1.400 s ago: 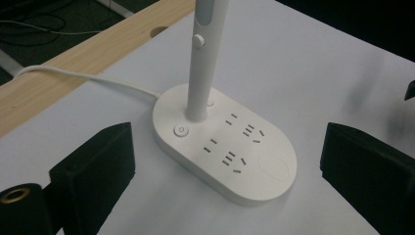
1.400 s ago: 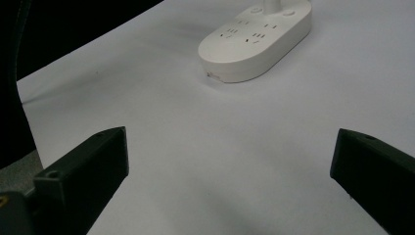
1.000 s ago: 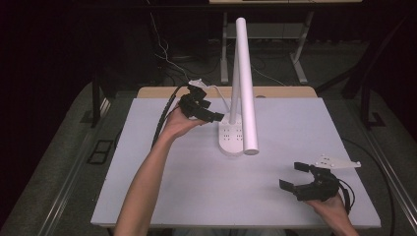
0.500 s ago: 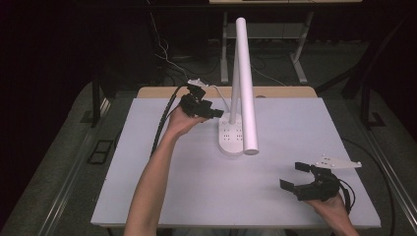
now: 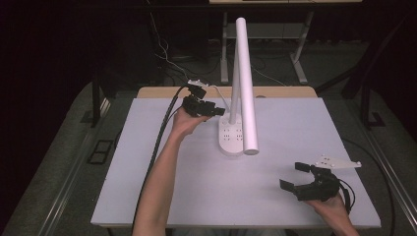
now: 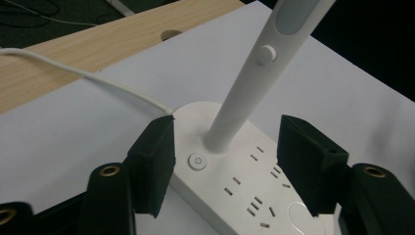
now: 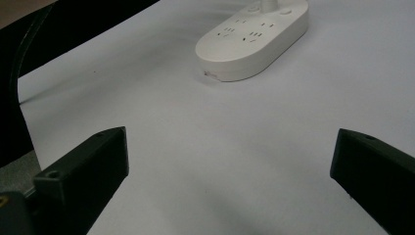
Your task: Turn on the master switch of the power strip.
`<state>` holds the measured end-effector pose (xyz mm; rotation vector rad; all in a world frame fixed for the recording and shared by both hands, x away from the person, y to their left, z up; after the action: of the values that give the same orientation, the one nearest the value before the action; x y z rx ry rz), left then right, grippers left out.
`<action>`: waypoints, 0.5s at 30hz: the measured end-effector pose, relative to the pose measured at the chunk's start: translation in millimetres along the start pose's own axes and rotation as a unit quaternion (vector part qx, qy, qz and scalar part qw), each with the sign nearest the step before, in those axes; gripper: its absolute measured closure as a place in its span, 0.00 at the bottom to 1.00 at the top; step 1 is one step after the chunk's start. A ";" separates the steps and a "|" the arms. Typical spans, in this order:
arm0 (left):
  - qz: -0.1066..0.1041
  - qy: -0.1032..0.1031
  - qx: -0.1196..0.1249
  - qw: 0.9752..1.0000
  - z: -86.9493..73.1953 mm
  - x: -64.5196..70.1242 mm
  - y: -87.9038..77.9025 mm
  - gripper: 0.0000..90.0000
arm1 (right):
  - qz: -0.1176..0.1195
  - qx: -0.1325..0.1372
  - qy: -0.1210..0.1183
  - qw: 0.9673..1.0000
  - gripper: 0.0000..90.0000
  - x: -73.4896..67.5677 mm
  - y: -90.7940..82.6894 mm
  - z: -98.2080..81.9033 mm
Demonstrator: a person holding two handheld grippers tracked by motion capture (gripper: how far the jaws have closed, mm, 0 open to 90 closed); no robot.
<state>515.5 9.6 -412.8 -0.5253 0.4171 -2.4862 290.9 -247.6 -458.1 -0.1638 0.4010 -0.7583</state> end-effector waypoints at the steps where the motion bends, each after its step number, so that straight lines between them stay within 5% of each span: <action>1: 0.001 -0.009 0.002 1.000 -1.0 -1.3 2.1 0.49 | 0.000 0.000 0.000 1.000 0.00 0.0 0.0 -0.1; 7: 0.006 -0.042 0.016 0.999 -3.6 -1.6 10.9 0.59 | 0.000 -0.001 0.000 1.000 0.00 0.5 -0.1 -0.2; 9: 0.000 -0.021 -0.009 1.000 -7.7 -5.8 9.1 0.64 | 0.000 0.000 0.002 1.000 0.00 0.8 -0.1 -0.1; 15: 0.002 -0.035 -0.007 0.999 -10.6 -7.7 15.2 0.79 | -0.001 0.000 0.003 1.000 0.00 1.2 -0.2 -0.2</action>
<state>523.6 3.8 -430.3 -0.6155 0.4064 -2.4551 291.4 -248.6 -458.5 -0.1627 0.4072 -0.7601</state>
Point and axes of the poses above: each handheld gripper's, and its own axes: y roughly forward along the jaws, z roughly out of its top, x roughly to its right, the point moved 8 cm from there along y, roughly forward along the jaws, and after that the axes turned 12 degrees about x, right-handed, at the moved point
